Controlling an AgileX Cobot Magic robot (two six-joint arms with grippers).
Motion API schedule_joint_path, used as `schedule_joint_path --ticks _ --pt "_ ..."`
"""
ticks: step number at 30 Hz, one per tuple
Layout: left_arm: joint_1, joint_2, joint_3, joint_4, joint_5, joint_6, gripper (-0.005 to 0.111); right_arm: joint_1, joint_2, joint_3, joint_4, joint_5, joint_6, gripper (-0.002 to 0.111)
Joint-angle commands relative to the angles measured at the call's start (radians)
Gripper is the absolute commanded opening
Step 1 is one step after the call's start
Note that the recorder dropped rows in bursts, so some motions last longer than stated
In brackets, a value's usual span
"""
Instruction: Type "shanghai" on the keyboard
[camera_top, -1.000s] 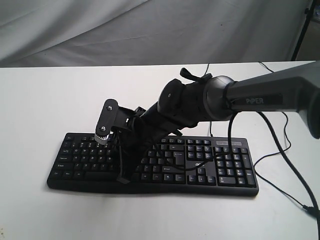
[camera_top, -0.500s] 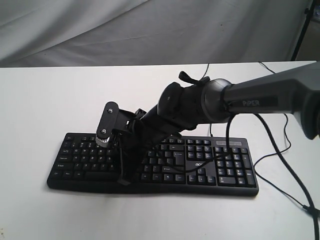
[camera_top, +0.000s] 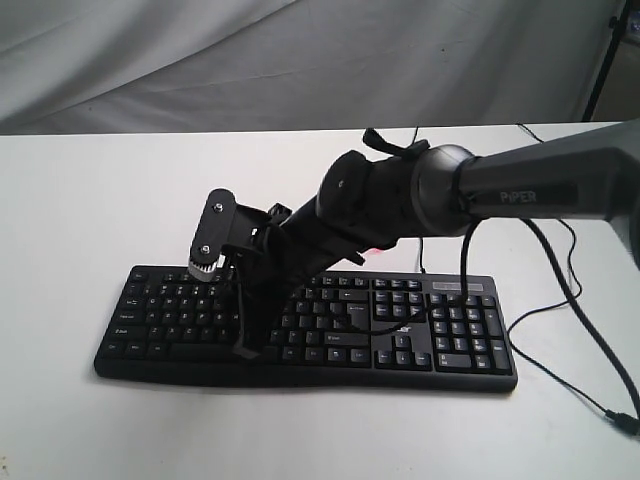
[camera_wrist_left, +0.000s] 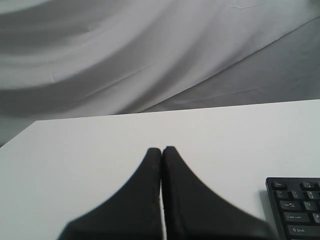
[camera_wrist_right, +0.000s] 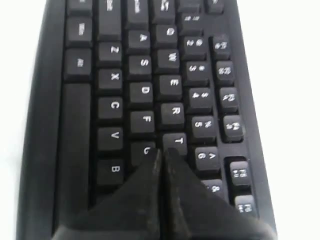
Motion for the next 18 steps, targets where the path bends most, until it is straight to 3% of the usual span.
schedule_joint_path --ticks 1,11,18 --pt "-0.004 0.003 0.005 -0.001 -0.005 -0.003 0.001 -0.005 -0.023 0.006 0.004 0.005 -0.003 0.000" --pt "-0.004 0.003 0.005 -0.001 -0.005 -0.003 0.001 0.065 -0.014 -0.030 0.053 -0.038 0.019 0.000" --pt "-0.004 0.003 0.005 -0.001 -0.005 -0.003 0.001 0.125 0.129 -0.280 -0.095 0.057 0.216 0.000"
